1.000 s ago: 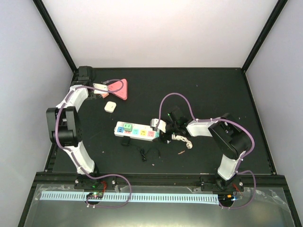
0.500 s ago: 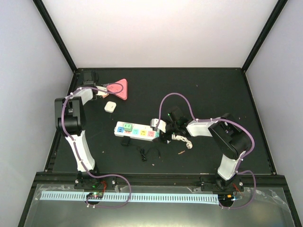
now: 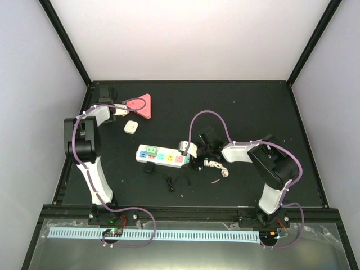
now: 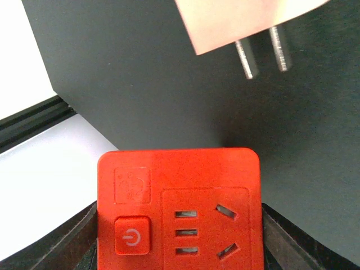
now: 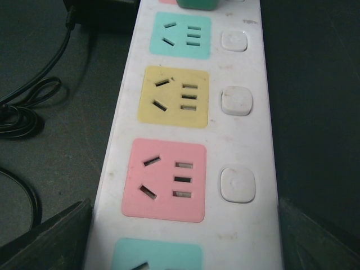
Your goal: Pull the plug off the socket
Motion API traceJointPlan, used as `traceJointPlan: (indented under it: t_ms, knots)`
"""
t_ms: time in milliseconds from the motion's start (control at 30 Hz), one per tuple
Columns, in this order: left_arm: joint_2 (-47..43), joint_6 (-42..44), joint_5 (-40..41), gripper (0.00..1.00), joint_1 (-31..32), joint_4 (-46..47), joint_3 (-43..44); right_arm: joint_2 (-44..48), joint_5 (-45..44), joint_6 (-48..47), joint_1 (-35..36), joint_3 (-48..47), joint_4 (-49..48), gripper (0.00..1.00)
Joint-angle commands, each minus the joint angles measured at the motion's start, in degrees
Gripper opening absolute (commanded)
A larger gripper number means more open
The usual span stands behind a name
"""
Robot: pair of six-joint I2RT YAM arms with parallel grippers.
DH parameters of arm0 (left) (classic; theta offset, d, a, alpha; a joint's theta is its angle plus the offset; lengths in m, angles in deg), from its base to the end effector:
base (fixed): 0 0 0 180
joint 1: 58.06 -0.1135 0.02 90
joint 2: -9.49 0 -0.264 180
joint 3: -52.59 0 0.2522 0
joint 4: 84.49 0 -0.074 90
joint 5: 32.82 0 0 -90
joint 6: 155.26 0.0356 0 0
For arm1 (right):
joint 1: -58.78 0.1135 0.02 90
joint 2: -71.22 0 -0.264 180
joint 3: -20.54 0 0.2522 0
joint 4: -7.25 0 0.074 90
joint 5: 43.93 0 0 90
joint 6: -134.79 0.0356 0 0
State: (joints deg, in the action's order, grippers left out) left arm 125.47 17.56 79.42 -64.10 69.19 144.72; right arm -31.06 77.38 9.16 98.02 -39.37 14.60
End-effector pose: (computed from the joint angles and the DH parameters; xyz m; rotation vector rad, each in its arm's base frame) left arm 0.4310 0.0592 0.1667 1.5309 2.2428 1.0671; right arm 0.2439 0.2231 0.1218 -1.6355 1.7354 0.6918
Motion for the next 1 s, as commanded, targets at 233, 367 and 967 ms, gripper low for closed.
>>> traceJointPlan:
  t_ms: [233, 367, 967]
  knots:
    - [-6.75, -6.49, -5.97, 0.81, -0.43, -13.16, -0.37, -1.08, -2.38, 0.70, -0.10, -0.36, 1.72, 0.22]
    - [-7.06, -8.17, -6.67, 0.87, -0.50, -15.73, 0.55, -0.84, -2.31, 0.44, -0.05, -0.10, 1.73, 0.23]
    - [-19.63, -11.69, -37.35, 0.88, -0.58, -40.99, 3.16, -0.67, -2.37, 0.35, -0.07, 0.18, 1.41, 0.24]
